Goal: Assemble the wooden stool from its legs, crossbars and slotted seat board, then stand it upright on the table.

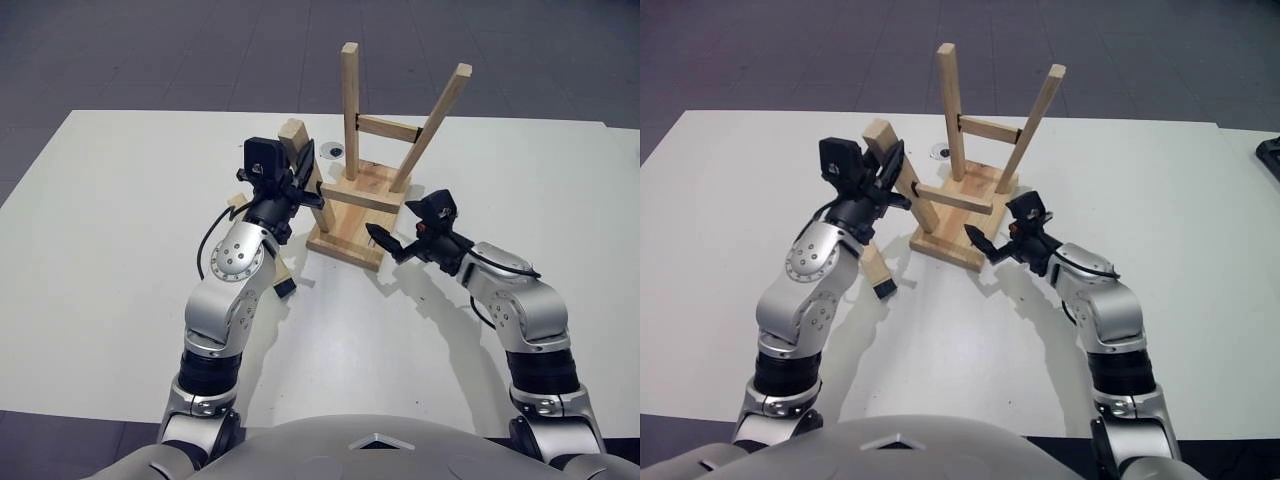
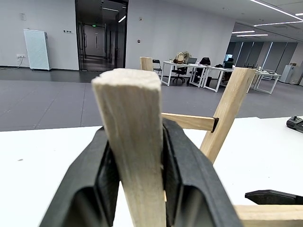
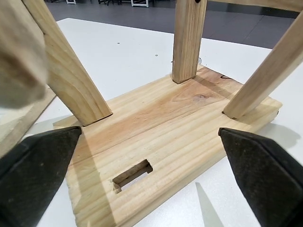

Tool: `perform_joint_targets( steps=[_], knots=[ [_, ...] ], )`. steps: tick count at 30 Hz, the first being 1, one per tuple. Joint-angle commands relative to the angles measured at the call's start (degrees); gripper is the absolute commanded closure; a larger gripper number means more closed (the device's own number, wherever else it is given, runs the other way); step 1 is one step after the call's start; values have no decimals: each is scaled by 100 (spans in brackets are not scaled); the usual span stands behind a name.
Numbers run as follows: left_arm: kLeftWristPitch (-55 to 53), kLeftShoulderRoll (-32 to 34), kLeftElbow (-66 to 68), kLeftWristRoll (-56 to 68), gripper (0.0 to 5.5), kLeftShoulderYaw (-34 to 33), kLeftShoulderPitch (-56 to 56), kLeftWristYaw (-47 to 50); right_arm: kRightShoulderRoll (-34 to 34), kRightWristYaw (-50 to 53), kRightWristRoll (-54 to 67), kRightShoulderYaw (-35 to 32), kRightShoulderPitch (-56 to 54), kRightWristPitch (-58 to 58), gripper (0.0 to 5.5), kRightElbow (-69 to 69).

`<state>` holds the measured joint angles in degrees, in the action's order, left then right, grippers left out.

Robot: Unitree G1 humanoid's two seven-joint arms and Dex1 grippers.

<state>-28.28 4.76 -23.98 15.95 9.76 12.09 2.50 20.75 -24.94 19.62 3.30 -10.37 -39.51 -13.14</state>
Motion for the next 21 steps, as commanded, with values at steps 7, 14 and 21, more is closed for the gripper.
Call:
perform_joint_targets(
  steps=[7, 14, 21],
  knots=[
    [-506, 123, 1312, -453, 310, -26, -633, 12, -231, 96, -448, 267, -515, 213, 10, 988],
    [120, 15, 536, -181, 196, -550, -341, -174, -231, 20, -572, 260, -444, 308, 10, 1077],
    [-671, 553, -729, 443, 73, -1986, -20, -155, -190, 79, -567, 51, -67, 315, 10, 902]
  ],
)
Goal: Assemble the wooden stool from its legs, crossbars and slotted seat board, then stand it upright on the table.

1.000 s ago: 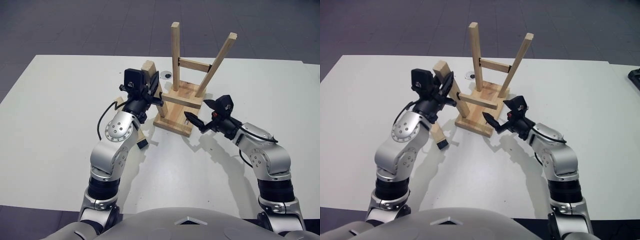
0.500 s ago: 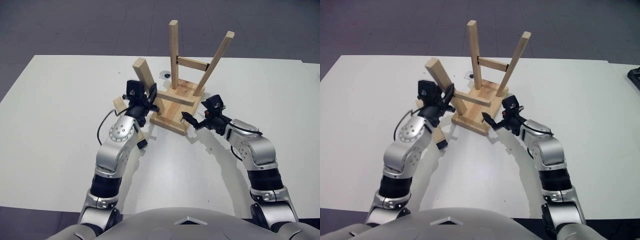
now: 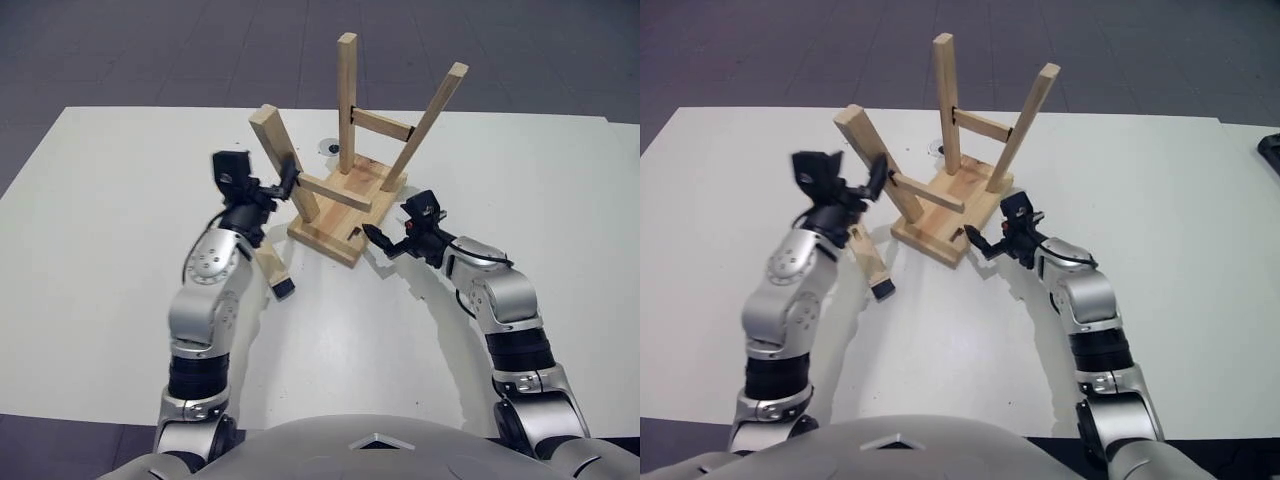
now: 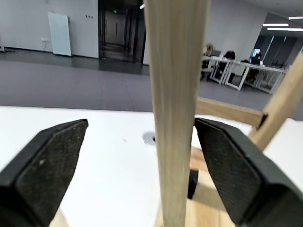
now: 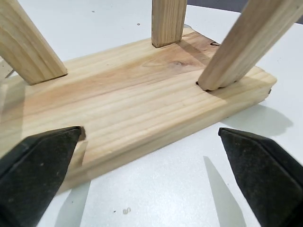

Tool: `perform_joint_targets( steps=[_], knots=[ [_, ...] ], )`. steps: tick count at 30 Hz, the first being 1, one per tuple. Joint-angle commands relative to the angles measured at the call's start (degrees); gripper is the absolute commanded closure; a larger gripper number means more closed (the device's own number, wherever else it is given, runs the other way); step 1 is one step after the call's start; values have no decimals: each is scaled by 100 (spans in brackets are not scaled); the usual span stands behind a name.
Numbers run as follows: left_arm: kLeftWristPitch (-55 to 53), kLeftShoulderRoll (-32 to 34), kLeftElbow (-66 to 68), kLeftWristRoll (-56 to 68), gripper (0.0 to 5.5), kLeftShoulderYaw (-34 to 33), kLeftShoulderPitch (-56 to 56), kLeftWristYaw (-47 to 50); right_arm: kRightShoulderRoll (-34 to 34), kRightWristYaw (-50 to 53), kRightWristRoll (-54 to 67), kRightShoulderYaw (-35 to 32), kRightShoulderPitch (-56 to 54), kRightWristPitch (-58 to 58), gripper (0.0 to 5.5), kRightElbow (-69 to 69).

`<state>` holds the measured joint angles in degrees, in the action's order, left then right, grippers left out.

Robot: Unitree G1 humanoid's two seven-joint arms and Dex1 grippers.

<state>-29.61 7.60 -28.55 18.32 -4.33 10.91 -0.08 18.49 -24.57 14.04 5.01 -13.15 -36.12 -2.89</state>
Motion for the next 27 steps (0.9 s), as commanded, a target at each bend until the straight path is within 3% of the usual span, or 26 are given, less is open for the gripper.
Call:
perform_joint_targets(
  steps=[1, 4, 8, 10, 13, 18, 23, 27],
  knots=[
    [-648, 349, -322, 219, 58, -664, 45, 86, 25, 63, -7, -144, 247, -20, 10, -142],
    [-1134, 453, -232, 287, 13, -741, -232, 45, -32, 140, 2, -208, 362, -13, 10, -220],
    [-2380, 673, 229, 182, 13, -263, -685, -52, -69, 165, 18, -251, 400, -17, 10, -281],
    [-2987, 403, 375, 371, 13, -143, -673, -18, -101, 173, 8, -234, 388, -22, 10, -285],
    [-3377, 152, 571, 352, 13, 55, -512, 29, -177, 187, -10, -168, 360, -16, 10, -287],
    [-4169, 420, 1111, -41, 13, 508, -413, 152, -271, 220, -17, -163, 348, 21, 10, -408],
    [-5068, 744, 1169, 22, 87, 127, -334, -111, -342, 323, -3, -265, 323, 38, 10, -569],
    [-5096, 1195, 1271, 64, 160, 371, -500, -571, -445, 495, 55, -442, 277, 81, 10, -681]
  ],
)
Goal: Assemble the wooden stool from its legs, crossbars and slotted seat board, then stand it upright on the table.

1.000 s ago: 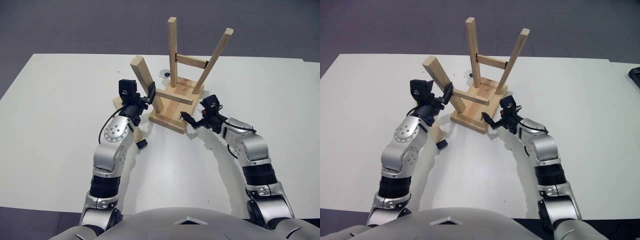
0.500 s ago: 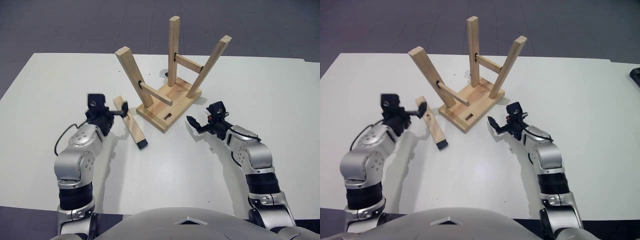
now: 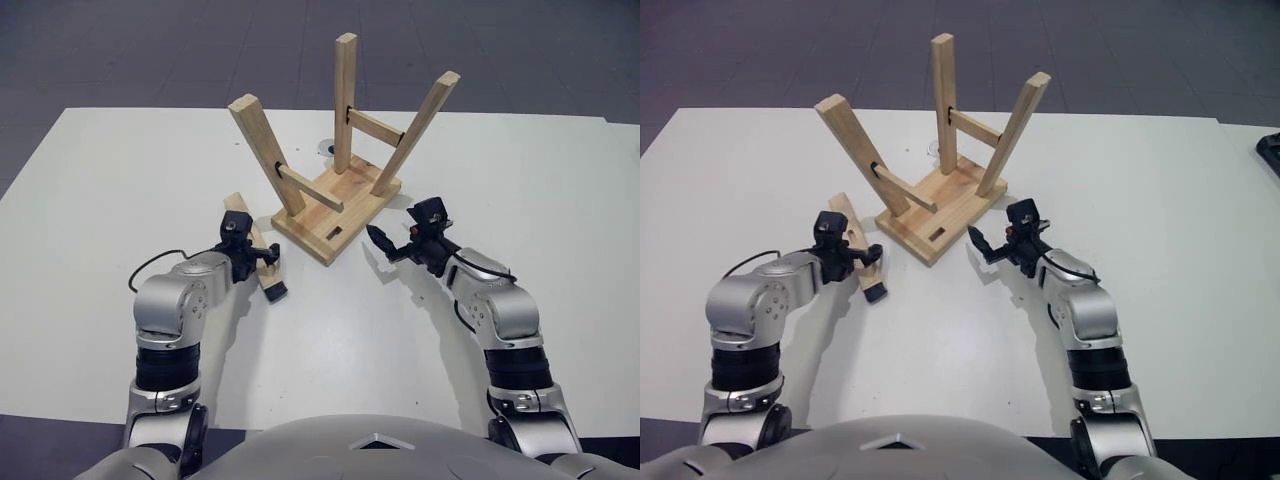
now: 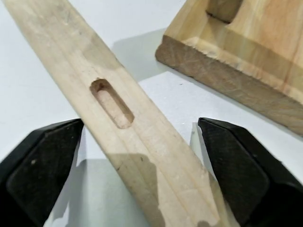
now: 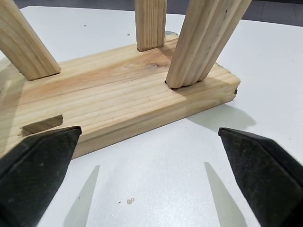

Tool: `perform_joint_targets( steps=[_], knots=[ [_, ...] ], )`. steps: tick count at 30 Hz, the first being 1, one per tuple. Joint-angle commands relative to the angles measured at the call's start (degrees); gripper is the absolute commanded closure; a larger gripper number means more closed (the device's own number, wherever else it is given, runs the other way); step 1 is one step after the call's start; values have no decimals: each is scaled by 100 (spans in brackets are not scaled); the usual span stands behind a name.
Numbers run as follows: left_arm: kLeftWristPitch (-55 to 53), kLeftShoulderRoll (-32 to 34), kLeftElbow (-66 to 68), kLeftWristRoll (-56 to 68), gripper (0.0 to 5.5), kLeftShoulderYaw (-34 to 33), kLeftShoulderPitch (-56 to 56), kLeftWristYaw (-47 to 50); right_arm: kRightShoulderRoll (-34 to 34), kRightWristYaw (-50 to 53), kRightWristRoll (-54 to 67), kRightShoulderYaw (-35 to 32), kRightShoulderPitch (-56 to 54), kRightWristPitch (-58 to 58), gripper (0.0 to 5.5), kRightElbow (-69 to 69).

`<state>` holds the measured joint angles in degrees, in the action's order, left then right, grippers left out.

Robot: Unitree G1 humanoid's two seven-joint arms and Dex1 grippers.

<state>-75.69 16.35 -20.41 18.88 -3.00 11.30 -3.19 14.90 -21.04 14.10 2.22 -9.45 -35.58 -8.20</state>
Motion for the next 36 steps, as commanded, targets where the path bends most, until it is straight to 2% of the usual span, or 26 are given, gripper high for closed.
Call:
perform_joint_targets(
  steps=[1, 6, 12, 17, 22, 27, 31, 34, 36],
  knots=[
    [-424, 439, 478, 30, 181, 327, -591, -394, -110, 196, 58, -215, -109, 29, 10, -184],
    [-36, 731, 1041, 9, 256, 242, -851, -793, -157, 397, 104, -390, -219, -43, 10, -403],
    [491, 656, 1343, -101, 345, -21, -859, -823, -2, 281, 236, -405, -195, -220, 10, -852],
    [932, 429, 1430, -92, 345, -650, -660, -623, 59, 210, 792, -983, -250, -620, 10, -1132],
    [1941, 333, 1334, -113, 345, -1280, -471, -448, 194, 51, 1639, -1599, -363, -1104, 10, -1381],
    [3698, 357, 271, 286, 345, -2163, 204, -569, 391, -171, 4007, -2635, -794, -1750, 10, -2191],
    [3965, 843, -754, 496, 345, -2015, 829, -944, 491, 279, 5643, -2890, -1583, -1701, 10, -2269],
    [4043, 1157, -1171, 616, 345, -1834, 1146, -1249, 300, 692, 6004, -2482, -2553, -1432, 10, -2026],
    [4125, 1340, -1272, 514, 345, -1470, 1342, -1433, 93, 871, 5946, -2188, -3086, -1226, 10, -1709]
  ],
)
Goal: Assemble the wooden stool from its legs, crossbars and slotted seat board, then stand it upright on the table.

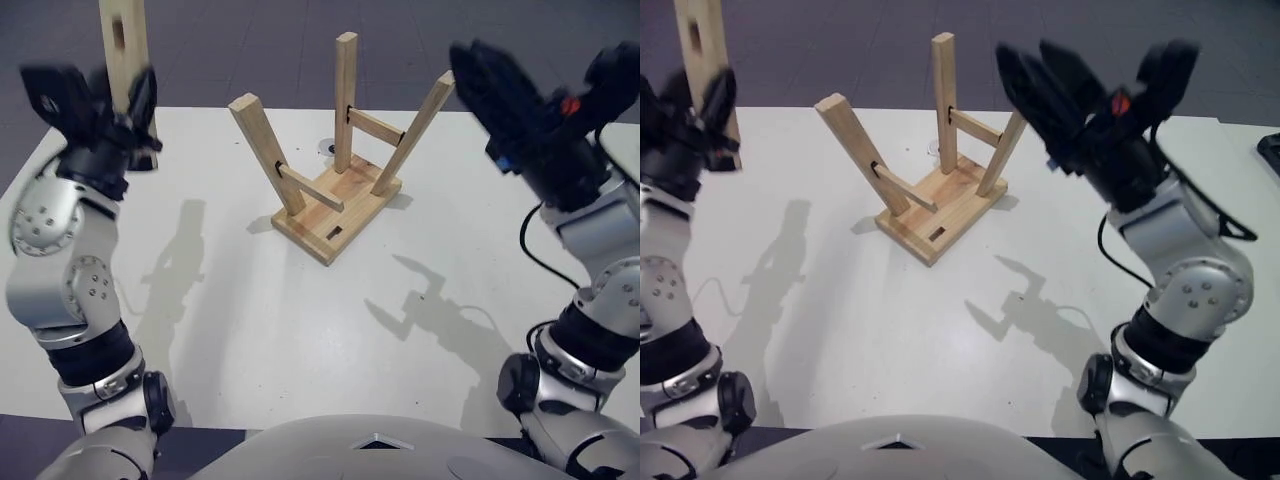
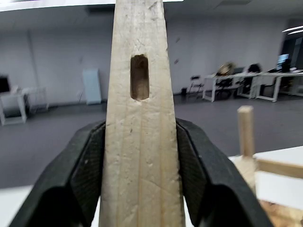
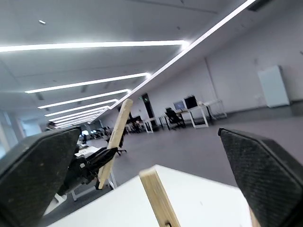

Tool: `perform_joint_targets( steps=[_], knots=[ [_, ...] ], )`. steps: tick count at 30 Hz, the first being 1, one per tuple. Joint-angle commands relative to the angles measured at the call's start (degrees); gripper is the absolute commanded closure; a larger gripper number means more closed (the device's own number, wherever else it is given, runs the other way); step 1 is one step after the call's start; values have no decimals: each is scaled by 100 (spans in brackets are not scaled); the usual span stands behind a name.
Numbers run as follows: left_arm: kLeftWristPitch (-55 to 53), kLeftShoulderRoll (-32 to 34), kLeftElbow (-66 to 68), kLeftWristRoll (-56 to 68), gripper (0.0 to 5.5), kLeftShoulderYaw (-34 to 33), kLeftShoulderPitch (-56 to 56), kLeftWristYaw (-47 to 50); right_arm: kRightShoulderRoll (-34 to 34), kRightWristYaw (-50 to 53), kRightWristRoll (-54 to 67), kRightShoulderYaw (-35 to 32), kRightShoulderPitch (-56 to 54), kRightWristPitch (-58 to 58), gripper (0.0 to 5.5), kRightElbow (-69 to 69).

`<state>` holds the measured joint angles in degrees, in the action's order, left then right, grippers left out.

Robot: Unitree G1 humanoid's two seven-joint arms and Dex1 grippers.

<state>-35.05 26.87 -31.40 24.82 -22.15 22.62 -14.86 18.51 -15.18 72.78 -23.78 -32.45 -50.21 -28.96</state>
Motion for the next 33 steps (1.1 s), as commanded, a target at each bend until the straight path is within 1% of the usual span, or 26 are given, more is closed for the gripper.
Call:
perform_joint_targets(
  steps=[1, 3, 7, 11, 15, 20, 21, 25, 26, 33],
  knots=[
    [89, 355, -183, -135, 345, 607, 298, -329, -337, 325, 13, 524, -963, 329, 10, 532],
    [144, 418, -182, -163, 345, 870, 502, -454, -481, 398, -260, 684, -1304, 584, 10, 967],
    [250, 327, -214, -178, 345, 1386, 796, -616, -767, 437, -379, 837, -1782, 883, 10, 1615],
    [286, 181, -314, -213, 345, 1833, 845, -647, -977, 403, -726, 1087, -2081, 1066, 10, 2174],
    [355, 103, -347, -344, 345, 2137, 788, -667, -1244, 535, -732, 1131, -2240, 1118, 10, 2462],
    [440, 58, -319, -460, 345, 2247, 717, -662, -1395, 659, -585, 1013, -2212, 1074, 96, 2496],
    [449, 60, -319, -484, 345, 2251, 701, -655, -1400, 675, -530, 996, -2196, 1028, 106, 2474],
    [444, 34, -341, -556, 345, 2274, 681, -632, -1396, 778, -396, 984, -2169, 901, 174, 2427],
    [444, 25, -340, -574, 345, 2287, 680, -627, -1394, 809, -367, 989, -2163, 874, 180, 2411],
    [425, -3, -338, -719, 345, 2358, 665, -595, -1380, 969, -255, 989, -2113, 793, 297, 2336]
  ],
)
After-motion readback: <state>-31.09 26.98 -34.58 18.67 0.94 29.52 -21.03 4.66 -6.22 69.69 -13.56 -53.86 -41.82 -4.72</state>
